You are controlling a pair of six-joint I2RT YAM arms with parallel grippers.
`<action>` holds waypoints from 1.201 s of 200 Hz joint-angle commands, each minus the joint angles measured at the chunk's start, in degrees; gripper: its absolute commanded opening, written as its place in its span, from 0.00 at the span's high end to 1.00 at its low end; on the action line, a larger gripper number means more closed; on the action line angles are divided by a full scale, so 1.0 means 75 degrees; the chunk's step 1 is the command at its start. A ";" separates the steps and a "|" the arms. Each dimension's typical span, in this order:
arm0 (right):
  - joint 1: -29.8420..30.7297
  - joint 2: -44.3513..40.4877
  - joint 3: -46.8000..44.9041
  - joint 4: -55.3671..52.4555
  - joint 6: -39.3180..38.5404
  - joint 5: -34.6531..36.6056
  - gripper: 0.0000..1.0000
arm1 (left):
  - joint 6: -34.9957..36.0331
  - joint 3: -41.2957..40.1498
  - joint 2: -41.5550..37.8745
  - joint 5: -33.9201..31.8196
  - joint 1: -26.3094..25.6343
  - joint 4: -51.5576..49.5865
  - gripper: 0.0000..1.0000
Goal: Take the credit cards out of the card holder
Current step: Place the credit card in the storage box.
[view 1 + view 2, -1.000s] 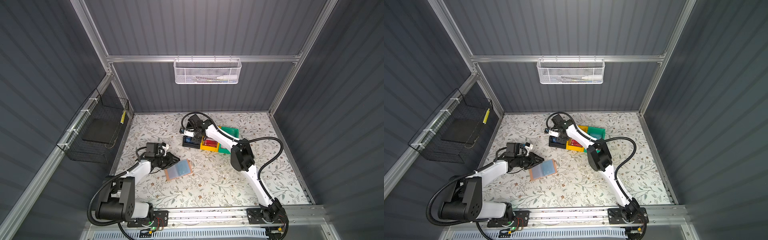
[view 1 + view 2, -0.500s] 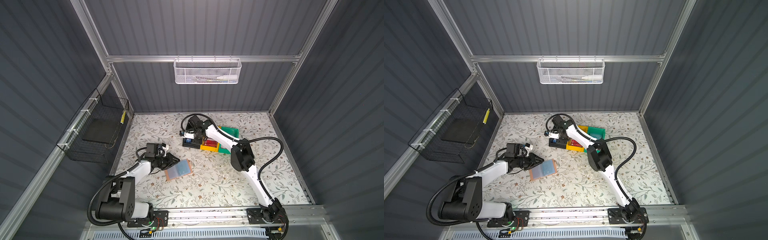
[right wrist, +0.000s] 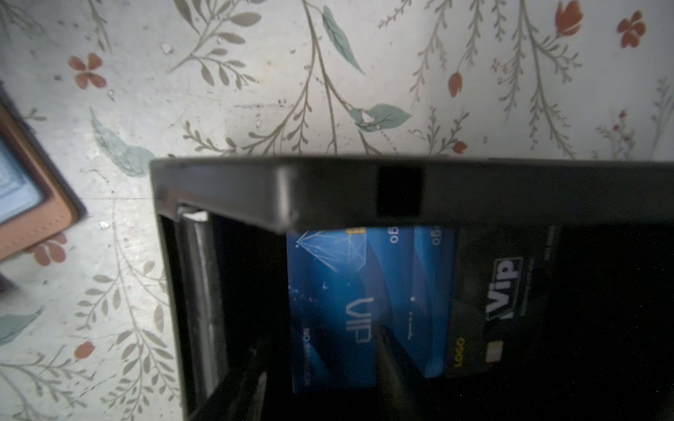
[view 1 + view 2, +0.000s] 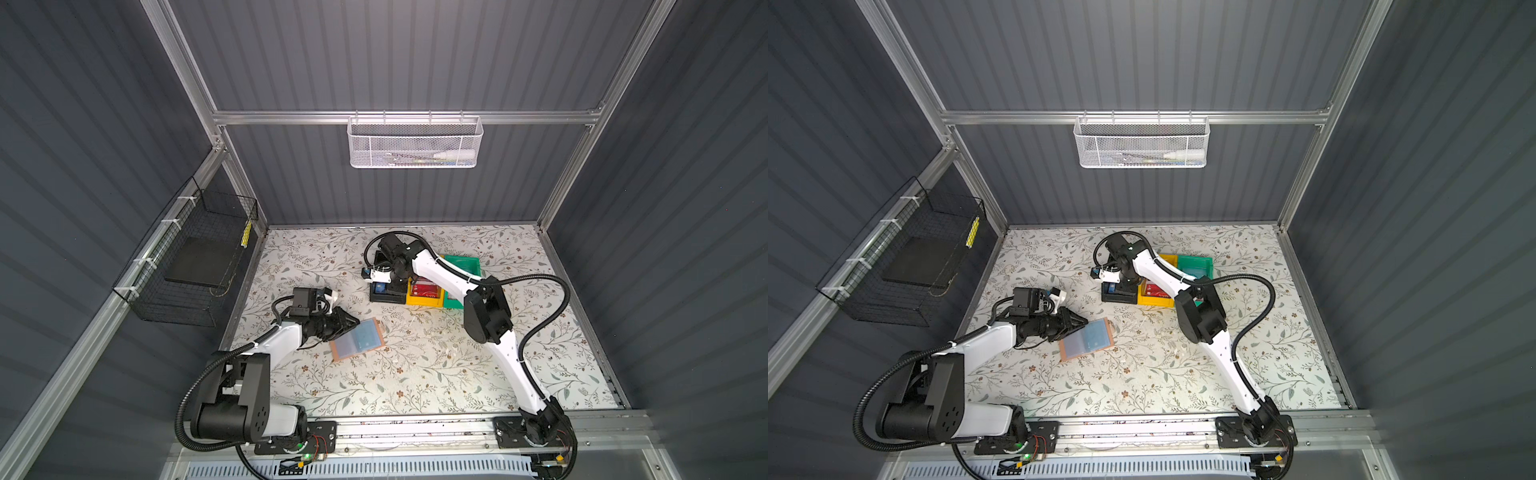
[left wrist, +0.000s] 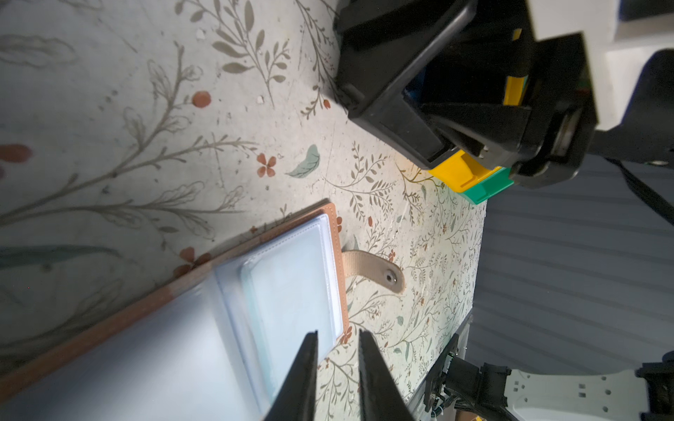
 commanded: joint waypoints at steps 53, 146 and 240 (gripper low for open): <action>0.0056 -0.1568 -0.0527 0.0201 0.1088 -0.0095 0.38 | 0.0128 -0.0231 0.0274 -0.0400 0.0070 -0.0350 0.78; 0.0812 -0.3365 -0.2776 -0.0172 0.5258 -0.1423 0.56 | 0.0294 -0.0346 -0.0002 -0.0945 0.0081 -0.1144 0.78; 0.1486 -0.1685 -0.3028 -0.0148 0.5958 -0.2373 0.76 | 0.0227 -0.0628 -0.0539 -0.1758 0.0081 -0.1944 0.77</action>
